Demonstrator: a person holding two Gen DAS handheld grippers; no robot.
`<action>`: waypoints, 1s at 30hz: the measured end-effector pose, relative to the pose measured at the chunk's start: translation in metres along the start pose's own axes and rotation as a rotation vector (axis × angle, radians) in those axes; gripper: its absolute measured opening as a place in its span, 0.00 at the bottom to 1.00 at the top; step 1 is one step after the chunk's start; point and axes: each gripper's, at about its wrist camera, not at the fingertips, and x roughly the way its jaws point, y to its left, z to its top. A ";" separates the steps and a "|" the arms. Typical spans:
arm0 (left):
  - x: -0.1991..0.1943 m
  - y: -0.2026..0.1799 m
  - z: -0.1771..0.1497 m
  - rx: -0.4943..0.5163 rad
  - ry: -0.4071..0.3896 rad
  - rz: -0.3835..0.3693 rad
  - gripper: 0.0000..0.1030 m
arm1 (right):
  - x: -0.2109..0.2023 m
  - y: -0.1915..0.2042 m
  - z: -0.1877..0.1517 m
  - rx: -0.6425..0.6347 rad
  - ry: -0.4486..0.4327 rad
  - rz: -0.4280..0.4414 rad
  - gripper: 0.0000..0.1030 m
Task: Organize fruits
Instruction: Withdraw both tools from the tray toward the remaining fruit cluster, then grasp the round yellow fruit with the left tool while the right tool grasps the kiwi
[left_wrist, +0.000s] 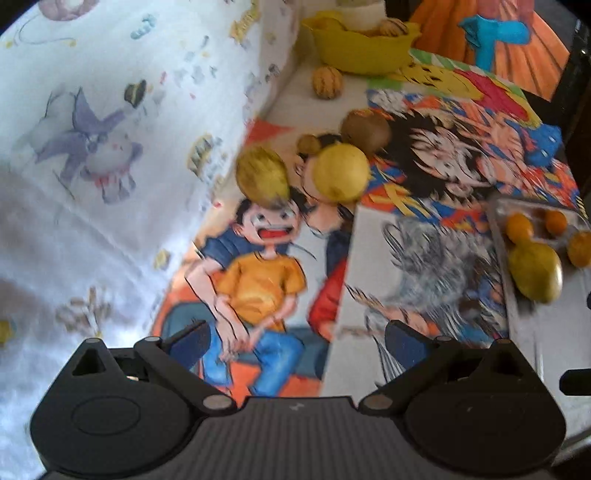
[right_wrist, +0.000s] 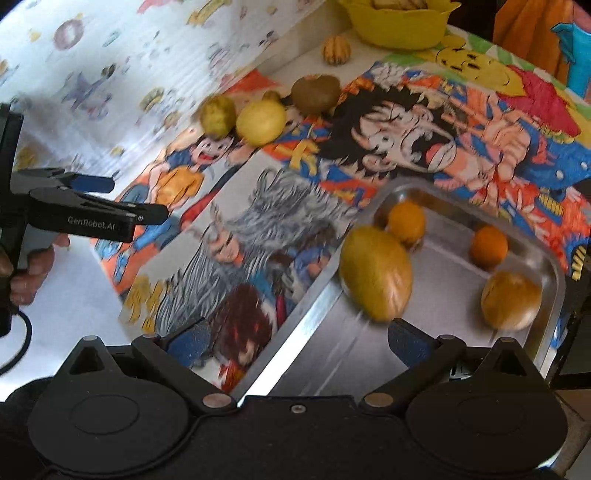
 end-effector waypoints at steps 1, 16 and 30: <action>0.002 0.001 0.003 -0.001 -0.009 0.000 0.99 | 0.001 -0.001 0.004 0.006 -0.007 -0.007 0.99; 0.029 -0.016 0.045 0.109 -0.152 -0.043 0.99 | 0.017 -0.018 0.088 0.060 -0.142 -0.075 0.99; 0.059 -0.042 0.075 0.282 -0.235 -0.037 0.97 | 0.055 -0.050 0.161 0.107 -0.209 -0.041 0.99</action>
